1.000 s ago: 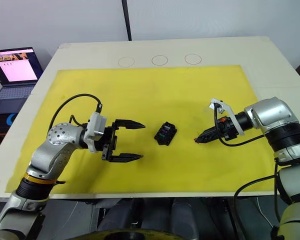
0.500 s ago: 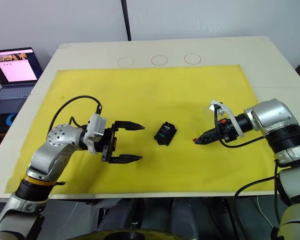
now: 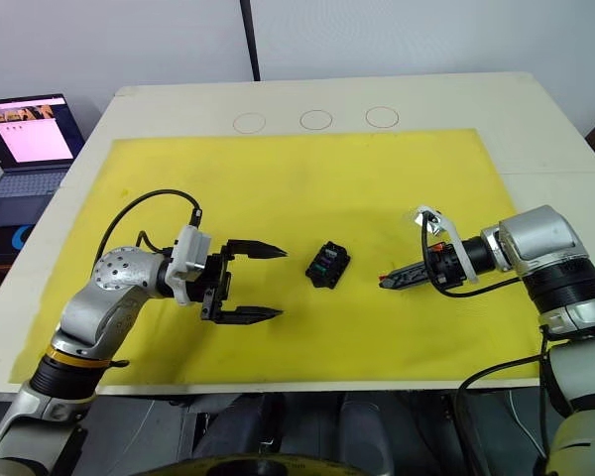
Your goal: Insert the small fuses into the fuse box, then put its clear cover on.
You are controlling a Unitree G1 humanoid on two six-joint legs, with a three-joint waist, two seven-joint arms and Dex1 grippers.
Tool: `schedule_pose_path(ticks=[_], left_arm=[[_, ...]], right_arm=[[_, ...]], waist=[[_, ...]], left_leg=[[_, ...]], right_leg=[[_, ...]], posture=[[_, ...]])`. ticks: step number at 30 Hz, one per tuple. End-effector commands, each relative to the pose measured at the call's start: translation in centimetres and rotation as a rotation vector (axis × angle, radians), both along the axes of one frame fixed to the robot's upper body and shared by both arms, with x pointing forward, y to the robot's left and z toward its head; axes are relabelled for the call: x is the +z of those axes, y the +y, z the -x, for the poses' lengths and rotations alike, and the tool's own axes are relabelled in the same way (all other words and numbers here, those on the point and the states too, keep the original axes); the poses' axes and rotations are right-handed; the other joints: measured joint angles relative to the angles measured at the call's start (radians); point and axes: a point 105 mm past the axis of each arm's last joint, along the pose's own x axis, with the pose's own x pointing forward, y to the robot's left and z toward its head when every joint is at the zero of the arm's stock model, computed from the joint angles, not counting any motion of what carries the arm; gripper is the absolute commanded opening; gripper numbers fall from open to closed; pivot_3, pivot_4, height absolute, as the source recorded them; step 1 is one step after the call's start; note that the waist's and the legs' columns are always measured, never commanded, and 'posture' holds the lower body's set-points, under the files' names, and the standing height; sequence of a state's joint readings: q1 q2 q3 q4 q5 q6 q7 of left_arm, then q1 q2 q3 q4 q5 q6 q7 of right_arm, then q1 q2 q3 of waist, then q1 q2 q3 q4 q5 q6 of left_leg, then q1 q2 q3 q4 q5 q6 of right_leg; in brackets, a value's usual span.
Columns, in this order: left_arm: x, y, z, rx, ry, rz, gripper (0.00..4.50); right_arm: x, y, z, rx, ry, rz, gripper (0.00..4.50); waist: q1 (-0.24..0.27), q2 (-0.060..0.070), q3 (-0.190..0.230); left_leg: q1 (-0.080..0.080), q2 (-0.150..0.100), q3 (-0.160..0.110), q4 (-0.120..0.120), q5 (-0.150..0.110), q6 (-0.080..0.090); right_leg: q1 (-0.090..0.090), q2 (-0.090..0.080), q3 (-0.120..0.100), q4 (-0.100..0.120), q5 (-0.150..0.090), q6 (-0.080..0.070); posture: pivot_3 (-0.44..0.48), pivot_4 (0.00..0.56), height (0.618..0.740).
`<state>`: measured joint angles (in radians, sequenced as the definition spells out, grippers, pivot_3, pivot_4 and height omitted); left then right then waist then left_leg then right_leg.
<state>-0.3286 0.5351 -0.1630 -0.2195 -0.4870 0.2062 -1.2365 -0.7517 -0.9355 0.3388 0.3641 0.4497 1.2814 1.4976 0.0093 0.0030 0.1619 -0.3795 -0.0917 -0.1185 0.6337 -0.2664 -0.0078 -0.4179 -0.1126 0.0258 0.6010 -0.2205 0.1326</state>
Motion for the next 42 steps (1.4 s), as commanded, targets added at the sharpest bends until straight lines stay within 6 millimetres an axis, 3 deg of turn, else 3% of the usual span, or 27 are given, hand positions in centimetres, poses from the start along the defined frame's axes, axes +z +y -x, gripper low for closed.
schedule_pose_path(ticks=[1,11,13,24,27,29,38,42], left_arm=[[0.9,0.1,0.2,-0.007,-0.051,0.012,4.5],[0.9,0.1,0.2,-0.009,-0.051,0.011,4.5],[0.9,0.0,0.2,-0.01,-0.051,0.01,4.5],[1.0,0.1,0.1,-0.016,-0.057,0.005,4.5],[1.0,0.1,0.2,-0.018,-0.057,0.005,4.5],[1.0,0.1,0.2,-0.019,-0.058,0.005,4.5],[0.9,0.1,0.2,-0.023,-0.057,0.001,4.5],[1.0,0.0,0.1,-0.021,-0.058,0.001,4.5]], right_arm=[[0.5,0.4,-0.3,-0.08,0.031,-0.088,2.83],[-0.7,1.2,0.8,-0.14,0.088,-0.156,2.83],[-0.9,1.2,0.8,-0.156,0.086,-0.158,2.51],[-2.1,1.5,1.3,-0.201,0.101,-0.168,2.51],[-2.3,1.6,1.4,-0.209,0.1,-0.166,1.96],[-2.3,1.6,1.4,-0.21,0.1,-0.166,1.33],[-2.7,1.5,1.5,-0.225,0.098,-0.153,1.33],[-3.4,1.4,1.5,-0.234,0.095,-0.13,0.48]], waist=[[0.0,0.0,0.0],[0.0,-0.001,-0.001],[-0.001,-0.001,-0.001],[-0.004,-0.002,-0.001],[-0.004,-0.002,-0.002],[-0.005,-0.002,-0.002],[-0.003,-0.003,-0.002],[-0.002,-0.003,-0.002]], left_leg=[[0.0,0.0,0.0,0.0,0.0,0.0],[0.0,0.0,0.0,0.0,0.0,0.0],[0.001,0.0,0.0,0.0,0.0,0.0],[0.004,0.0,0.0,-0.001,0.0,0.0],[0.005,0.001,0.0,-0.001,0.0,0.0],[0.005,0.001,0.0,-0.001,0.0,0.0],[0.005,0.001,0.0,-0.001,0.0,0.0],[0.005,0.001,0.0,-0.001,0.0,0.0]], right_leg=[[0.0,0.0,0.0,0.0,0.0,0.0],[0.0,0.0,0.0,0.0,0.0,0.0],[0.0,0.0,0.0,0.0,0.0,0.0],[0.004,0.0,0.0,0.0,0.0,0.0],[0.005,0.001,0.0,0.0,0.0,0.0],[0.005,0.001,0.0,0.0,0.0,0.0],[0.005,0.001,0.0,0.0,0.0,0.0],[0.005,0.001,-0.001,-0.001,0.0,0.0]], posture=[[0.0,0.15,0.74],[0.0,0.15,0.74],[0.0,0.15,0.74],[0.0,0.15,0.74],[0.0,0.15,0.74],[0.0,0.15,0.74],[0.0,0.15,0.74],[0.0,0.15,0.74]])
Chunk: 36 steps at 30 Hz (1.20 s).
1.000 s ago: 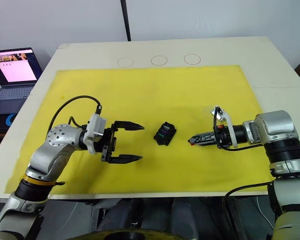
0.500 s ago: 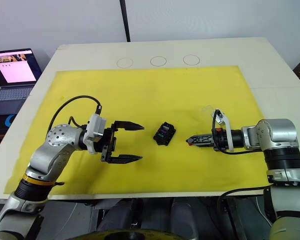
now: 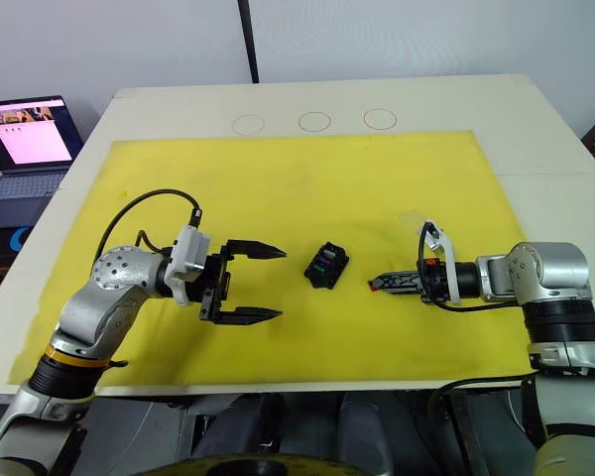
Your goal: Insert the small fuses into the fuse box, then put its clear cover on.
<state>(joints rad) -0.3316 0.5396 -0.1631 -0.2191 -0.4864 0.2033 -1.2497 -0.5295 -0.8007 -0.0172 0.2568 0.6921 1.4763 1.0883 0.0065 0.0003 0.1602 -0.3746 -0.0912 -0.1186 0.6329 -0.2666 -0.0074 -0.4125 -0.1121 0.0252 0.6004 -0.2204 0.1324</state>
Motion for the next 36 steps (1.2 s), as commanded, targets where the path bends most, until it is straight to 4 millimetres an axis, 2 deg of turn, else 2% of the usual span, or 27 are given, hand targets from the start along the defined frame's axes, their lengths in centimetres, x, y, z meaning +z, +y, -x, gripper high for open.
schedule_pose_path(ticks=[1,2,7,10,13,17,20,21,22,24,28,32,36], left_arm=[[1.0,0.0,0.0,-0.009,-0.053,0.008,4.5],[1.0,0.0,0.0,-0.009,-0.054,0.007,4.5],[0.9,0.1,0.0,-0.008,-0.053,0.007,4.5],[0.9,0.1,0.0,-0.006,-0.053,0.007,4.5],[0.9,0.3,0.0,-0.003,-0.051,0.006,4.5],[0.8,0.5,0.1,0.005,-0.047,0.004,4.5],[0.9,0.7,0.1,0.013,-0.046,0.002,4.5],[0.9,0.8,0.0,0.015,-0.046,0.002,4.5],[0.9,0.8,0.0,0.016,-0.046,0.002,4.5],[1.0,0.8,0.0,0.014,-0.044,0.003,4.5],[1.1,0.4,-0.1,-0.007,-0.043,0.004,4.5],[1.2,0.4,-0.3,-0.017,-0.046,-0.001,4.5],[1.1,0.4,-0.2,-0.022,-0.044,-0.002,4.5]], right_arm=[[-1.1,0.7,0.6,0.02,0.031,0.004,0.17],[-1.2,0.7,0.6,0.017,0.033,0.007,0.04],[-1.7,0.6,1.0,0.003,0.033,0.026,0.04],[-1.2,0.4,1.1,-0.017,0.022,0.019,0.04],[0.2,0.3,1.0,-0.051,-0.008,-0.007,0.04],[3.2,0.7,0.5,-0.099,-0.129,-0.108,0.04],[4.8,1.2,-0.9,-0.319,-0.294,-0.13,0.04],[5.3,1.9,-1.0,-0.447,-0.381,-0.112,0.04],[5.9,2.5,-0.6,-0.552,-0.397,-0.127,0.04],[6.5,3.6,0.4,-0.753,-0.284,-0.189,0.04],[5.1,2.6,0.9,-0.981,-0.11,-0.078,0.04],[4.2,3.4,2.1,-1.026,-0.007,-0.052,0.04],[3.7,5.0,2.8,-1.005,0.042,-0.07,0.04]], waist=[[0.0,-0.001,0.0],[0.001,-0.002,-0.001],[0.004,-0.005,-0.003],[0.004,-0.005,-0.003],[0.005,-0.005,-0.003],[0.006,-0.005,-0.003],[0.002,-0.005,-0.003],[0.002,-0.004,-0.003],[0.006,-0.004,-0.003],[0.008,-0.002,-0.002],[-0.004,-0.003,-0.003],[-0.003,-0.003,-0.003],[-0.015,-0.003,-0.003]], left_leg=[[0.0,0.0,0.0,0.0,0.0,0.0],[0.0,0.0,0.0,0.0,0.0,0.0],[0.001,0.0,-0.001,0.0,0.0,0.0],[0.001,0.0,-0.001,0.0,0.0,0.0],[0.001,0.0,-0.001,0.0,0.0,0.0],[0.001,0.0,-0.002,0.0,0.0,0.0],[0.001,0.0,-0.002,-0.001,0.0,0.0],[0.001,0.001,-0.002,-0.001,0.0,0.0],[0.001,0.001,-0.002,-0.002,0.0,0.0],[-0.002,0.001,-0.006,-0.003,0.0,0.0],[-0.008,-0.002,0.0,0.0,0.001,-0.001],[0.001,-0.001,0.0,-0.002,0.001,-0.001],[0.001,0.001,-0.001,-0.002,0.0,0.0]], right_leg=[[0.0,0.0,0.0,0.0,0.0,0.0],[0.001,0.0,0.0,0.0,0.0,0.0],[0.002,0.0,-0.001,-0.001,0.0,0.0],[0.002,0.0,-0.001,-0.001,0.0,0.0],[0.002,0.0,-0.001,-0.001,0.0,0.0],[0.001,0.0,-0.001,-0.001,0.0,0.0],[0.001,0.0,0.0,-0.001,0.0,0.0],[0.001,0.001,0.0,-0.001,0.0,0.0],[0.0,0.001,0.0,0.0,0.0,0.0],[-0.002,0.0,-0.001,0.0,0.0,-0.001],[-0.008,-0.003,0.003,0.001,0.001,0.0],[0.001,-0.001,0.003,-0.002,0.002,0.0],[0.001,0.001,0.002,-0.001,0.002,0.0]], posture=[[0.0,0.15,0.74],[0.0,0.15,0.74],[0.0,0.15,0.74],[0.0,0.15,0.74],[0.0,0.15,0.74],[0.0,0.15,0.74],[0.0,0.15,0.74],[0.0,0.15,0.74],[0.0,0.15,0.74],[0.0,0.15,0.74],[0.0,0.15,0.74],[0.0,0.15,0.74],[0.0,0.15,0.74]])
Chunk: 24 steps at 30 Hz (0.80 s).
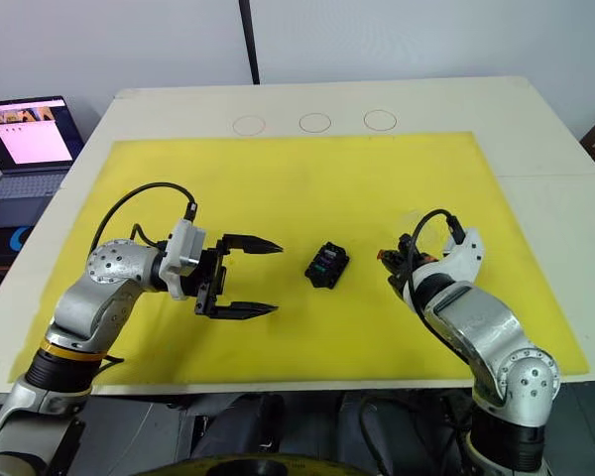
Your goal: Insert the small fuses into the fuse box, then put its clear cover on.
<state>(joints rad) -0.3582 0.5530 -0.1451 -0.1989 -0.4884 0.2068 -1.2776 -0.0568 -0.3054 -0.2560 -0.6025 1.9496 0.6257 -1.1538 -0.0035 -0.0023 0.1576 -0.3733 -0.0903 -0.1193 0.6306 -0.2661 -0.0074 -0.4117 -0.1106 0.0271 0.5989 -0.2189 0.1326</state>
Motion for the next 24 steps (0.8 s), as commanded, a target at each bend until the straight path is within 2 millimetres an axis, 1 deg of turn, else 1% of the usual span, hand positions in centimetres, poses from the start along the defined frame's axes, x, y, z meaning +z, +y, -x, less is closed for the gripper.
schedule_pose_path(ticks=[1,8,14,17,21,24], left_arm=[[0.6,-0.2,0.3,-0.018,-0.03,0.012,4.5],[0.7,-0.1,0.3,0.001,-0.037,0.016,4.5],[0.7,-0.1,0.3,0.016,-0.049,0.015,4.5],[0.6,-0.2,0.3,0.015,-0.048,0.015,4.5],[0.5,-0.2,0.3,0.013,-0.047,0.015,4.5],[0.5,-0.3,0.2,0.011,-0.047,0.017,4.5]], right_arm=[[0.7,1.5,0.6,0.032,-0.018,-0.044,0.04],[-0.2,1.8,0.9,0.003,0.063,-0.051,0.04],[-0.7,1.9,1.3,-0.002,0.097,-0.043,0.04],[-0.8,1.9,1.4,0.0,0.1,-0.034,0.68],[-0.5,1.7,1.6,0.004,0.089,-0.009,1.96],[-0.5,1.7,2.2,0.017,0.082,0.014,2.98]], waist=[[-0.008,0.0,0.0],[-0.009,0.0,0.0],[-0.009,0.0,0.0],[-0.009,0.0,0.0],[-0.008,0.0,0.0],[-0.008,0.0,0.0]], left_leg=[[0.0,0.0,0.0,0.0,0.0,0.0],[0.0,0.0,0.0,0.0,0.0,0.0],[0.0,0.0,-0.001,0.0,0.0,0.0],[0.0,0.0,-0.001,0.0,0.0,0.0],[0.0,0.0,-0.001,0.0,0.0,0.0],[0.0,0.0,-0.001,0.0,0.0,0.0]], right_leg=[[0.0,0.0,0.0,0.0,0.0,0.0],[0.0,0.0,0.0,0.0,0.0,0.0],[0.0,0.0,0.0,0.0,0.0,0.0],[0.0,0.0,0.0,0.0,0.0,0.0],[0.0,0.0,0.0,-0.001,0.0,0.0],[0.0,0.0,0.0,-0.001,0.0,0.0]], posture=[[0.0,0.15,0.74],[0.0,0.15,0.74],[0.0,0.15,0.74],[0.0,0.15,0.74],[0.0,0.15,0.74],[0.0,0.15,0.74]])
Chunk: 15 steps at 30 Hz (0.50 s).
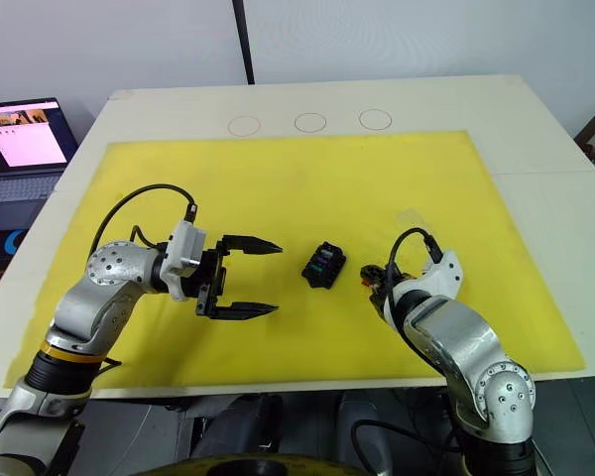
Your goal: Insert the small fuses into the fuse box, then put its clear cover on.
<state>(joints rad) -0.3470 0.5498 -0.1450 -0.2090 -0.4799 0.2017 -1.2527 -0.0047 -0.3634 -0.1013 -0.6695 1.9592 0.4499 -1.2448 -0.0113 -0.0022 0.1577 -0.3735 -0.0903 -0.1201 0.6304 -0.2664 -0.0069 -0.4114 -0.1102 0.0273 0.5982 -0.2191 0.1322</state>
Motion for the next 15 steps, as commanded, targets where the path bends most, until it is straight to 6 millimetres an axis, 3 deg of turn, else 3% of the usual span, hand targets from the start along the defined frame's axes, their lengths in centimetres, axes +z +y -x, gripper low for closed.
schedule_pose_path(ticks=[1,4,5,8,10,12,15], left_arm=[[0.5,-0.2,0.3,-0.013,-0.041,0.014,4.5],[0.5,-0.3,0.2,-0.015,-0.042,0.017,4.5],[0.5,-0.4,0.2,-0.015,-0.043,0.018,4.5],[0.5,-0.4,0.1,-0.015,-0.046,0.022,4.5],[0.5,-0.4,0.1,-0.013,-0.048,0.025,4.5],[0.3,-0.4,0.1,-0.013,-0.047,0.026,4.5],[0.2,-0.5,0.2,-0.018,-0.045,0.03,4.5]], right_arm=[[0.6,0.4,1.2,0.041,-0.037,0.025,3.34],[0.7,0.7,2.0,0.099,-0.074,0.061,4.32],[0.8,0.5,2.1,0.159,-0.118,0.102,4.46],[1.5,-0.8,2.3,0.563,-0.292,0.235,4.46],[3.1,-1.8,3.6,0.905,-0.312,0.243,4.46],[4.2,-3.5,4.1,1.079,-0.243,0.263,4.46],[5.0,-5.8,2.7,1.18,-0.243,0.314,4.46]], waist=[[0.001,0.0,0.0],[0.001,0.0,0.0],[0.001,0.0,0.0],[0.002,0.0,0.001],[0.001,0.004,0.003],[-0.001,0.003,0.003],[0.001,0.003,0.003]], left_leg=[[0.0,0.0,0.0,0.0,0.0,0.0],[0.0,0.0,0.0,0.0,0.0,0.0],[0.0,0.0,0.0,0.0,0.0,0.0],[0.0,-0.001,0.001,0.001,0.0,0.001],[0.0,-0.001,0.003,0.003,-0.001,0.003],[0.0,-0.001,0.004,0.006,-0.002,0.005],[0.0,0.002,0.004,0.006,-0.004,0.007]], right_leg=[[0.0,0.0,0.0,0.0,0.0,0.0],[0.0,0.0,0.0,0.0,0.0,0.0],[0.001,0.0,0.0,-0.001,-0.001,-0.001],[0.002,-0.001,0.0,-0.002,-0.002,-0.003],[0.005,-0.001,0.0,-0.004,-0.002,-0.003],[0.006,-0.002,0.0,-0.004,-0.002,-0.003],[0.005,0.001,-0.002,-0.004,-0.003,-0.003]], posture=[[0.0,0.15,0.74],[0.0,0.15,0.74],[0.0,0.15,0.74],[0.0,0.15,0.74],[0.0,0.15,0.74],[0.0,0.15,0.74],[0.0,0.15,0.74]])
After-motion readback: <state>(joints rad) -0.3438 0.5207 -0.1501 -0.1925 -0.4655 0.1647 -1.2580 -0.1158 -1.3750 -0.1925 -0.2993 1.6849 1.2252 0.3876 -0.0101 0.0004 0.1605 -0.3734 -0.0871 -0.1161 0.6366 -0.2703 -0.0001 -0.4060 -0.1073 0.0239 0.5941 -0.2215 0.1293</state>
